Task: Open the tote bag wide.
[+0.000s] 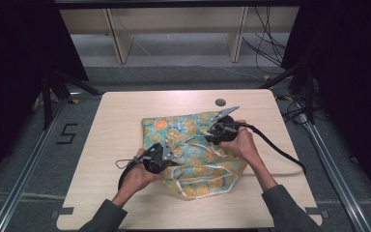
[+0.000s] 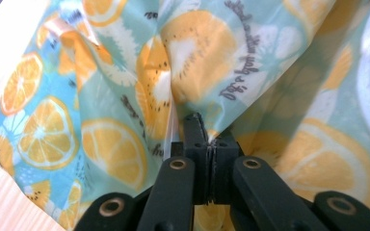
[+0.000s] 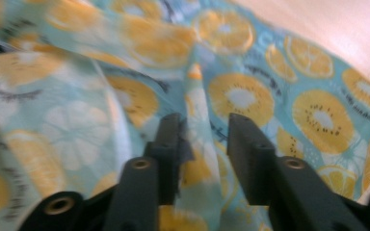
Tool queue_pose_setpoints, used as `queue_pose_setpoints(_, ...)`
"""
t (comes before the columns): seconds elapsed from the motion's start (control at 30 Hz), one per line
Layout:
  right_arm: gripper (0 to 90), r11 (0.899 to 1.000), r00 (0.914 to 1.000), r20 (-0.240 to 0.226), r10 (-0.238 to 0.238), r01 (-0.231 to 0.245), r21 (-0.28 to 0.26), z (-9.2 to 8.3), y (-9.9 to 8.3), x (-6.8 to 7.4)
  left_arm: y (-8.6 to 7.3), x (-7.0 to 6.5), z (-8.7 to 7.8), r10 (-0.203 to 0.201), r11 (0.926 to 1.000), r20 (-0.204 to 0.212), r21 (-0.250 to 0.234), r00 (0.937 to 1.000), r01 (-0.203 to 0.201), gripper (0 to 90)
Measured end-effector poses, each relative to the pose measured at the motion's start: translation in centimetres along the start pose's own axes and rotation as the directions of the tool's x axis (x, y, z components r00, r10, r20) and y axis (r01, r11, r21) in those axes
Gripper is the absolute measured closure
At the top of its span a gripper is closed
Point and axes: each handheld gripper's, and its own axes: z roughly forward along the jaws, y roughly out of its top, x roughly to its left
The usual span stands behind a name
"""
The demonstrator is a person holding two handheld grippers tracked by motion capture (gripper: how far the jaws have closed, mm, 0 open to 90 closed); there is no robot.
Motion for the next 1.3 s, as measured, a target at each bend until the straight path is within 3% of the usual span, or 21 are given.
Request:
queue_pose_setpoints(0.03,60.5,1.000,0.9996,-0.024,0.011,-0.011,-0.012,-0.8,0.0,0.2,0.1,0.3,-0.4,-0.027,0.9993,0.016,-0.024,0.9995,0.027,88.9)
queue_pose_setpoints(0.13,56.6,0.996,0.9979,-0.055,-0.034,0.029,-0.089,-2.6,-0.5,0.7,0.4,1.3,-1.5,-0.083,0.9930,0.064,-0.079,0.9945,0.088,89.0)
queue_pose_setpoints(0.27,49.2,0.995,0.9965,-0.066,-0.051,0.044,-0.090,-5.2,-1.7,1.5,0.7,2.4,-2.9,-0.102,0.9882,0.074,-0.106,0.9920,0.110,89.1)
queue_pose_setpoints(0.37,43.5,0.995,0.9928,-0.104,-0.059,0.050,-0.088,-6.4,-2.7,2.4,0.7,2.9,-3.7,-0.126,0.9823,0.083,-0.129,0.9886,0.136,89.1)
queue_pose_setpoints(0.47,37.8,0.996,0.9881,-0.129,-0.083,0.080,-0.032,-7.1,-3.7,2.9,0.6,3.1,-4.0,-0.143,0.9764,0.088,-0.151,0.9858,0.155,89.1)
queue_pose_setpoints(0.5,36.3,0.996,0.9897,-0.117,-0.081,0.078,-0.038,-6.6,-4.0,3.0,0.6,3.2,-4.1,-0.148,0.9749,0.095,-0.154,0.9844,0.161,89.1)
queue_pose_setpoints(0.53,33.4,0.996,0.9908,-0.106,-0.084,0.084,-0.001,-6.2,-4.3,2.9,0.6,3.2,-4.1,-0.161,0.9708,0.105,-0.163,0.9814,0.176,89.1)
queue_pose_setpoints(0.6,32.5,0.996,0.9929,-0.092,-0.076,0.080,0.049,-4.8,-4.8,2.6,0.6,3.1,-4.1,-0.161,0.9696,0.099,-0.170,0.9819,0.176,89.0)
queue_pose_setpoints(0.67,42.0,0.990,0.9910,-0.113,-0.073,0.086,0.115,-3.6,-5.2,2.5,0.5,3.0,-4.2,-0.163,0.9681,0.121,-0.172,0.9792,0.183,89.0)
queue_pose_setpoints(0.73,67.0,0.978,0.9791,-0.124,-0.161,0.175,0.111,-2.6,-5.5,2.2,0.4,2.9,-4.4,-0.163,0.9674,0.135,-0.173,0.9773,0.185,89.0)
queue_pose_setpoints(0.8,83.0,0.967,0.9703,-0.126,-0.207,0.223,0.127,-2.5,-5.5,2.0,0.2,2.8,-4.8,-0.170,0.9629,0.154,-0.184,0.9733,0.197,89.0)
queue_pose_setpoints(0.83,87.4,0.973,0.9734,-0.119,-0.196,0.208,0.103,-2.5,-5.4,2.0,0.2,2.7,-5.1,-0.171,0.9608,0.162,-0.192,0.9720,0.200,89.1)
queue_pose_setpoints(0.93,89.7,0.983,0.9788,-0.117,-0.168,0.175,0.050,-3.8,-4.8,1.5,0.1,2.6,-6.3,-0.160,0.9564,0.172,-0.217,0.9721,0.195,89.2)
queue_pose_setpoints(1.0,89.8,0.987,0.9803,-0.113,-0.162,0.163,-0.002,-4.7,-4.2,1.1,0.1,2.7,-7.3,-0.162,0.9477,0.191,-0.243,0.9682,0.206,89.2)
queue_pose_setpoints(1.07,89.8,0.988,0.9852,-0.077,-0.153,0.150,-0.047,-5.4,-3.4,0.5,0.3,3.4,-7.9,-0.166,0.9415,0.172,-0.265,0.9711,0.208,89.3)
queue_pose_setpoints(1.13,89.9,0.989,0.9909,-0.045,-0.126,0.123,-0.077,-5.5,-2.3,-0.3,0.6,4.7,-7.7,-0.202,0.9288,0.161,-0.281,0.9660,0.241,89.3)
queue_pose_setpoints(1.17,89.9,0.988,0.9927,-0.018,-0.119,0.117,-0.098,-5.3,-1.7,-0.9,0.7,5.2,-7.6,-0.220,0.9274,0.154,-0.273,0.9633,0.256,89.3)
queue_pose_setpoints(1.2,89.9,0.991,0.9952,-0.009,-0.097,0.096,-0.097,-5.1,-1.3,-1.2,0.8,6.0,-7.2,-0.220,0.9278,0.147,-0.274,0.9644,0.253,89.4)
queue_pose_setpoints(1.23,89.9,0.991,0.9965,-0.002,-0.083,0.082,-0.106,-4.8,-0.8,-1.8,1.0,6.7,-6.6,-0.255,0.9182,0.141,-0.275,0.9566,0.285,89.3)
queue_pose_setpoints(1.27,90.0,0.993,0.9986,0.007,-0.052,0.053,-0.108,-4.3,-0.3,-2.1,1.1,7.4,-6.0,-0.265,0.9202,0.117,-0.266,0.9571,0.287,89.4)
queue_pose_setpoints(1.3,89.9,0.991,0.9979,0.039,-0.051,0.056,-0.122,-3.6,0.0,-2.5,1.2,8.1,-5.4,-0.293,0.9171,0.094,-0.254,0.9515,0.307,89.4)
